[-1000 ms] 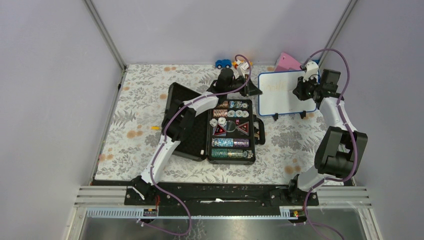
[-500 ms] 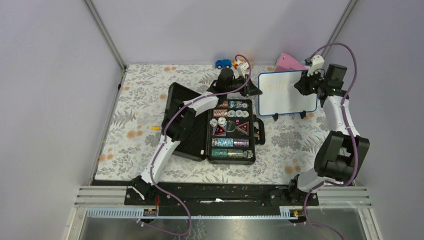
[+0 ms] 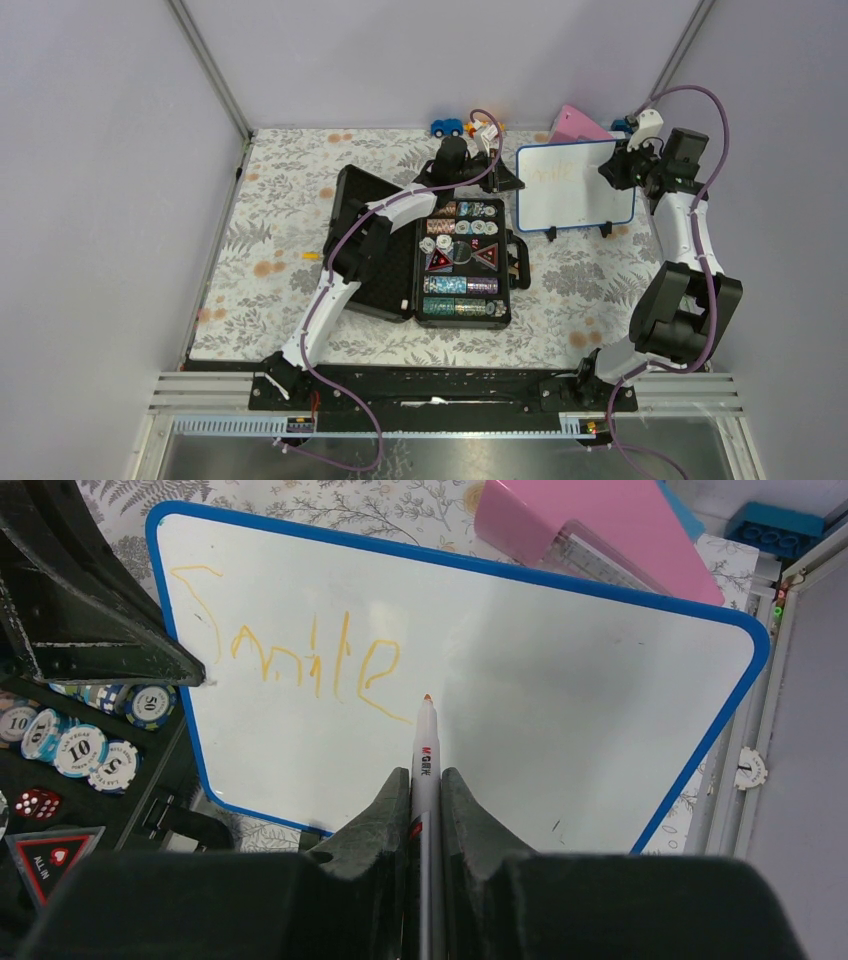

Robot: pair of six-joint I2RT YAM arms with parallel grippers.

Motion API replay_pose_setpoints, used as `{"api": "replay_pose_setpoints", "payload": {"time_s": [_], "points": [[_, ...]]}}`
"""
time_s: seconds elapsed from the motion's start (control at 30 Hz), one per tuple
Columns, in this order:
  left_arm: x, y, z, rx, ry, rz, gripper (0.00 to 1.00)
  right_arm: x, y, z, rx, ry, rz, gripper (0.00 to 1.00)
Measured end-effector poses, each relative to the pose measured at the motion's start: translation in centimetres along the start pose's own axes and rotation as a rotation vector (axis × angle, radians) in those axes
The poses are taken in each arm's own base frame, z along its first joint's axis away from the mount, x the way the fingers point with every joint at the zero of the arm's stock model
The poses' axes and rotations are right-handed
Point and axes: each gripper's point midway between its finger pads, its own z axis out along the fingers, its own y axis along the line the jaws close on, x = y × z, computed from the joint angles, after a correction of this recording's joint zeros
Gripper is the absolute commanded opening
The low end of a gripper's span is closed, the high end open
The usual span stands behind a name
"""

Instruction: Write a sentence on the whiteboard

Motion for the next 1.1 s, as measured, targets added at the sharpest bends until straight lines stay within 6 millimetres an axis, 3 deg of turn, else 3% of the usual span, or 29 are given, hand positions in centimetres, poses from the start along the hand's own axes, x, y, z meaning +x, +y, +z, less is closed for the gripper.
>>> {"api": "replay_pose_setpoints", "payload": {"time_s": [1.1], "points": [[0.0, 0.0, 0.0, 0.000, 0.000, 0.000, 0.00, 3.1, -0.1, 2.8, -0.019, 0.077, 0.019, 0.00]]}}
